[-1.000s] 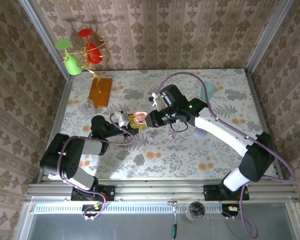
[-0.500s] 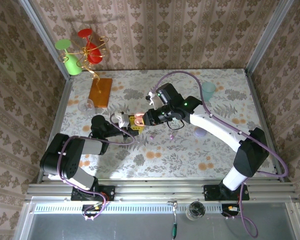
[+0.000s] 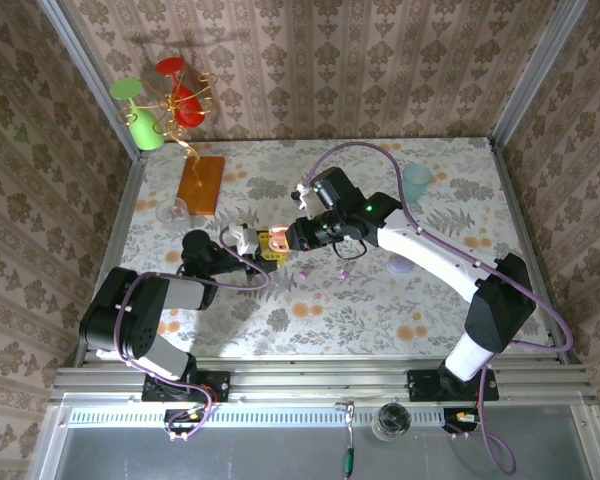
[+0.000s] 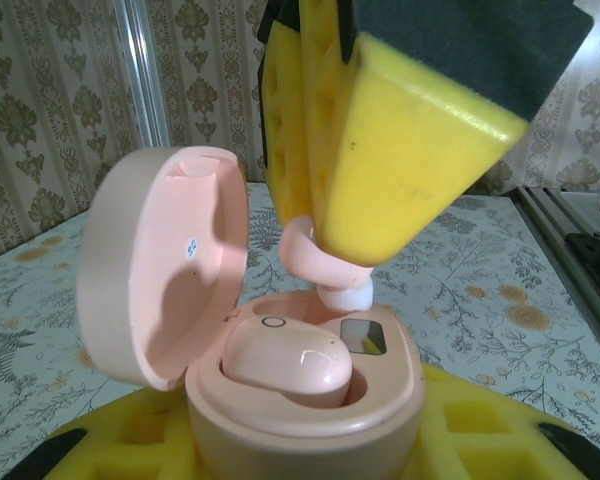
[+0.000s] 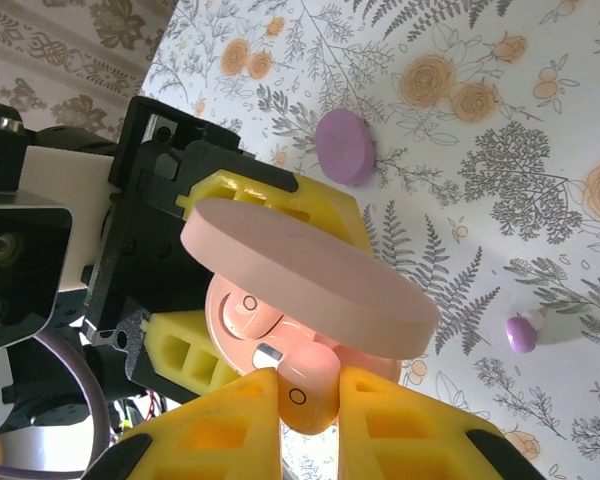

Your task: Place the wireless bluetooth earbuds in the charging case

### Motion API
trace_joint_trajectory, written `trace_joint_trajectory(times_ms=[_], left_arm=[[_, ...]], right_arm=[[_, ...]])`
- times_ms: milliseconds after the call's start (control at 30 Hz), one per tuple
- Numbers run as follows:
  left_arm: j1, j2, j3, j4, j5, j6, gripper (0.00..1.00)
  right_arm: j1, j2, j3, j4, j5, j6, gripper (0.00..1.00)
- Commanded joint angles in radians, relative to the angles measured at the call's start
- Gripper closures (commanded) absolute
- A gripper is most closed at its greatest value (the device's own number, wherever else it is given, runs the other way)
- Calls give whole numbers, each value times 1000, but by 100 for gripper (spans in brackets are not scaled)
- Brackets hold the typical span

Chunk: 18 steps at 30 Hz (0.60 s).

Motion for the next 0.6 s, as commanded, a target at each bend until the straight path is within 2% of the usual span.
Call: trace_joint_trajectory(times_ms=[0,267,567], left_arm=[[5,-32,10,32,23,-4,69],[7,-13,10,32,20,-4,69],[13,-19,8,32,14,-3,69]], right_arm=[[-3,6,24,-17,53,-4,82],[-7,26,26,-17,37,3,81],[-13,-2,19,-9,37,18,66]])
